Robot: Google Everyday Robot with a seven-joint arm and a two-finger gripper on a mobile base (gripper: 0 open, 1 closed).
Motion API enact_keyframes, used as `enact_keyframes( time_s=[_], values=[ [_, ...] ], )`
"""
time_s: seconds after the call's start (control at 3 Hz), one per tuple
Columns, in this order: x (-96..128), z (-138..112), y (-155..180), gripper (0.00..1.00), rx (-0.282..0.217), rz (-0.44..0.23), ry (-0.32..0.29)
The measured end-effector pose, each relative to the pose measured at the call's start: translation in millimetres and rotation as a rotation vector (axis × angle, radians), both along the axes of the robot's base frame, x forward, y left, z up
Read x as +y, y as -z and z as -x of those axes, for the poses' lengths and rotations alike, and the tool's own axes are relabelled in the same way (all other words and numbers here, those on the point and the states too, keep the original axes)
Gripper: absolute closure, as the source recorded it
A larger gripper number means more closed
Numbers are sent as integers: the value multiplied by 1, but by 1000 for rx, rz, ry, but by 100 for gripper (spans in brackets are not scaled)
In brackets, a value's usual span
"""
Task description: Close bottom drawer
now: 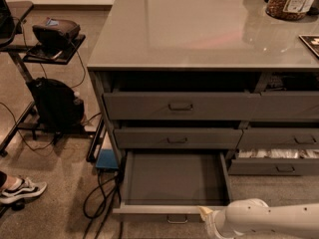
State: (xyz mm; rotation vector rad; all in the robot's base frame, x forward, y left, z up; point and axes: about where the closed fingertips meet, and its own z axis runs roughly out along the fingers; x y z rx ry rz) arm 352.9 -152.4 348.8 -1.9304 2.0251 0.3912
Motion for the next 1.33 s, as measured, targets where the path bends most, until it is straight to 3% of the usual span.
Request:
enact_keyframes(
  time_s=[0.33,0.67,1.0,1.33],
  values=[
    [-30,14,55,0,-18,-56,77],
    [-55,29,102,0,-8,-153,177],
    [-69,60,154,17,45,-285,242],
    [-73,73,200,40,78,-387,284]
  ],
)
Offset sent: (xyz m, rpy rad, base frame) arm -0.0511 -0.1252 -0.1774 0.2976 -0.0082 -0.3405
